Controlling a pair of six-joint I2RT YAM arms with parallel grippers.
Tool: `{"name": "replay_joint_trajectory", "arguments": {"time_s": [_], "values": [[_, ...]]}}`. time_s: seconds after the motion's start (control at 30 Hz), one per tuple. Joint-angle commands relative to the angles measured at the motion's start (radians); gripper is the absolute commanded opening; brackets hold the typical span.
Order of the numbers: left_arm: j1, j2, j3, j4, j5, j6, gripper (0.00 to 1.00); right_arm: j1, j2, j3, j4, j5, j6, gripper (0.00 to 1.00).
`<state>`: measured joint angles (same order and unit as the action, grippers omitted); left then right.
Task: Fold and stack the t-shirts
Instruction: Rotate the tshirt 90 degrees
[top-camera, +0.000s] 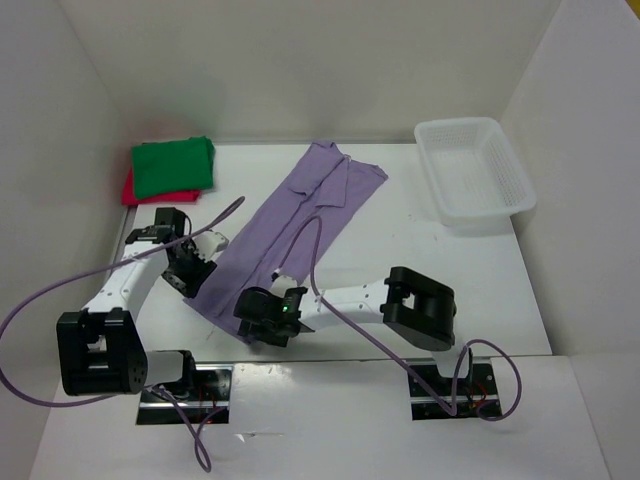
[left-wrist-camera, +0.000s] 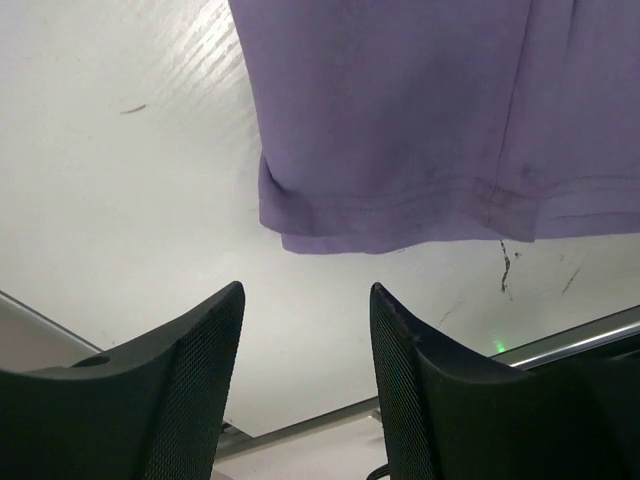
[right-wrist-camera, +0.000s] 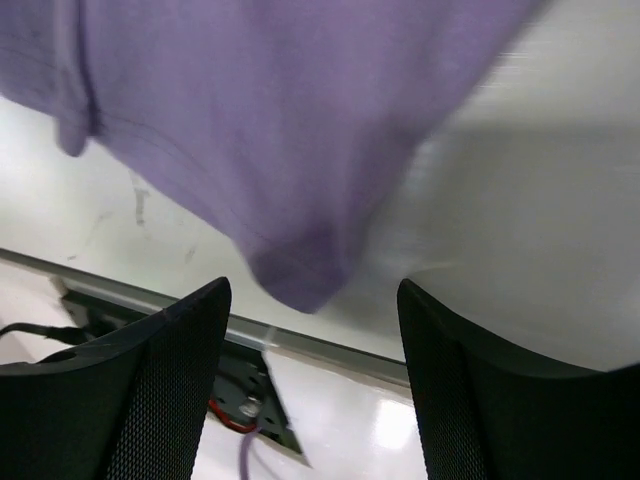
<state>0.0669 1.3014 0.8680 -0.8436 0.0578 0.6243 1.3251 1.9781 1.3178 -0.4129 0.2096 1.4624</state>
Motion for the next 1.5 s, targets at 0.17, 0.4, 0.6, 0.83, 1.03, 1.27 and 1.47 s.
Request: {"name": "replay_joint_trajectory", "arguments": {"time_s": [0.17,0.4,0.6,0.83,1.03,1.27,1.47], "values": [[0.028,-0.042,-0.035,0.003,-0.042,0.002,0.63,-0.007,0.171,0.126,-0.063,-0.039,-0.005,0.57],[0.039,-0.042,0.012,-0.032,0.002,0.002,0.66,-0.067,-0.039,-0.164,0.048,-0.039,0.088,0.0],[0.025,-0.063,0.081,-0.054,0.025,0.002,0.7,-0.067,-0.269,-0.385,0.005,-0.022,0.13,0.0],[-0.032,-0.022,0.143,-0.075,0.025,-0.043,0.71,-0.003,-0.568,-0.642,-0.138,-0.047,0.23,0.0],[-0.126,-0.004,0.19,-0.094,0.034,-0.089,0.71,0.045,-0.861,-0.796,-0.234,-0.067,0.325,0.0],[-0.255,-0.004,0.22,-0.103,0.025,-0.12,0.73,0.045,-1.324,-0.876,-0.378,-0.041,0.358,0.53],[-0.439,-0.085,0.27,-0.063,0.047,-0.077,0.81,0.045,-1.621,-0.896,-0.535,-0.015,0.404,0.56]]}}
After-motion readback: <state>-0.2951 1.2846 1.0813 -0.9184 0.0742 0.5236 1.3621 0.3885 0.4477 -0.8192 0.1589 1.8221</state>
